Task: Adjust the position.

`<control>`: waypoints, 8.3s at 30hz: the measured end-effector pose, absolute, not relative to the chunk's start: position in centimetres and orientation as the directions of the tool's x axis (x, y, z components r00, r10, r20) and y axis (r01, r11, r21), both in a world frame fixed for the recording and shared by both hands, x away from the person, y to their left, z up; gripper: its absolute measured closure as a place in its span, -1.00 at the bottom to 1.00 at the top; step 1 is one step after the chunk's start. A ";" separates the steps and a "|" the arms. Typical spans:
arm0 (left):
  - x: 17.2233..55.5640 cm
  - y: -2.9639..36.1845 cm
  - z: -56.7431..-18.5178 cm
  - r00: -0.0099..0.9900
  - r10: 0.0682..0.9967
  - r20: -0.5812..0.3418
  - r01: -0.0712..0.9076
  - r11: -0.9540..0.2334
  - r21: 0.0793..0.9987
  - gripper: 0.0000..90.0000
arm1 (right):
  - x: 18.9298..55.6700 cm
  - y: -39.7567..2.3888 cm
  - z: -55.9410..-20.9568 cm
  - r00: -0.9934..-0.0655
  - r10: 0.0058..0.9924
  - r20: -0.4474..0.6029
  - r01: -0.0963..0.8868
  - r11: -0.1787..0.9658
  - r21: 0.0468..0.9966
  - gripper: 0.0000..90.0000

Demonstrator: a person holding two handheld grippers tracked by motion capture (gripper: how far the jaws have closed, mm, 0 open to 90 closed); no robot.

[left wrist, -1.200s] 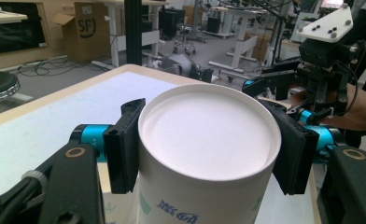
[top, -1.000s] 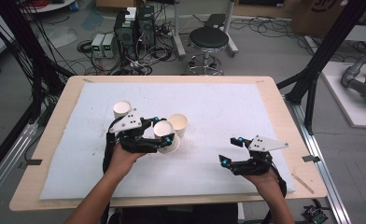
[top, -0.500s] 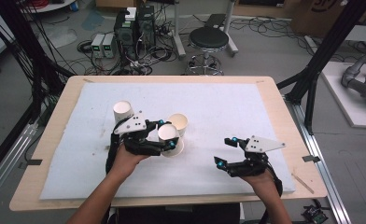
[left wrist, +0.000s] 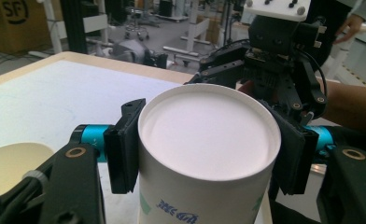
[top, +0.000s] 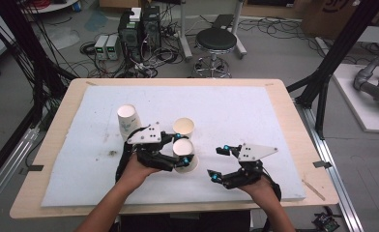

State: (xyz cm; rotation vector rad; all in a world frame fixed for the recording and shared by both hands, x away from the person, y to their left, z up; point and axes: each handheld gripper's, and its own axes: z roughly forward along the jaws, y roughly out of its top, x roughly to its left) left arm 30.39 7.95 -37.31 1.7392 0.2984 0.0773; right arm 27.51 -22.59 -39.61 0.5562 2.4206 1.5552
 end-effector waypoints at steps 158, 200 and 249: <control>29.9 9.7 -38.6 0.974 0.195 -0.112 0.150 -0.195 0.969 -0.17 | 27.7 -23.8 -38.1 -0.925 0.380 -0.003 0.146 0.361 0.921 -0.55; 29.2 7.8 -38.9 0.993 0.021 -0.114 0.116 -0.110 0.987 -0.17 | 28.0 -22.6 -39.7 -0.987 0.151 0.063 0.103 0.274 0.956 -0.41; 29.7 6.6 -37.2 0.990 0.141 0.023 0.051 -0.503 0.863 -0.64 | 29.0 -20.8 -35.5 -0.979 0.200 -0.038 0.103 0.646 0.756 -0.27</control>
